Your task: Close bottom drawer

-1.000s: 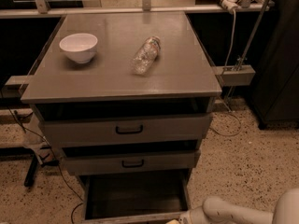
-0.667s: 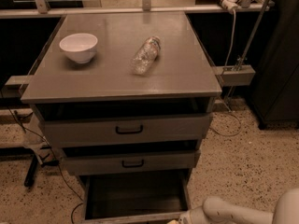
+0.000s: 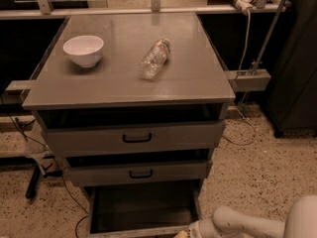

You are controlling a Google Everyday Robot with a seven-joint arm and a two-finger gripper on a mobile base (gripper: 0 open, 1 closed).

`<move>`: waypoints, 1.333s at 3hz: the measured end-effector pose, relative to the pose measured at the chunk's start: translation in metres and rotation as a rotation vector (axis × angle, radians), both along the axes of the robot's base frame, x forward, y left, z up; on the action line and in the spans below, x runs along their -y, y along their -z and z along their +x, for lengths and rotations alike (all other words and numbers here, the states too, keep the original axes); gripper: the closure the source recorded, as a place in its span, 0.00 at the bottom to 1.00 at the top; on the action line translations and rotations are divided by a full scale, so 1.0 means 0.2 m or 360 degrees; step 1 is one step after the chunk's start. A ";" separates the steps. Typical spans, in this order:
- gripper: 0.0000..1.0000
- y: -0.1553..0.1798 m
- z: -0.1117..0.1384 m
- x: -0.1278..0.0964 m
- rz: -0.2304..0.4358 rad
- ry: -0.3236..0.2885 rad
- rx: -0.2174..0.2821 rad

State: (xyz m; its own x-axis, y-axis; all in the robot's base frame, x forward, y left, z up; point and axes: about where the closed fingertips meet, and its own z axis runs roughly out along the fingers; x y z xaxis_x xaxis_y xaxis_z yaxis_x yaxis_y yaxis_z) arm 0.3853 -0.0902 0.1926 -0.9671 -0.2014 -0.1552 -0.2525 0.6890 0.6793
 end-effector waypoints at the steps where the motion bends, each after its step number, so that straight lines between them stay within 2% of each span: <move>1: 1.00 -0.01 0.13 0.01 -0.0013 0.0120 0.0089; 2: 1.00 -0.01 0.13 0.01 -0.0013 0.0121 0.0090; 3: 1.00 -0.05 0.33 0.02 -0.0037 0.0245 0.0229; 4: 1.00 -0.05 0.32 0.02 -0.0038 0.0244 0.0229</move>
Offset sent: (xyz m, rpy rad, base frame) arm 0.1093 -0.0270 0.0271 -0.0495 -0.2578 -0.2784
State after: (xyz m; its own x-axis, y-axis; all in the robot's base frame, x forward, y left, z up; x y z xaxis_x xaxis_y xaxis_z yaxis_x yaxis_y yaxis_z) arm 0.4502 -0.0937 0.2024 -0.9550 -0.0589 -0.2907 -0.2367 0.7421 0.6271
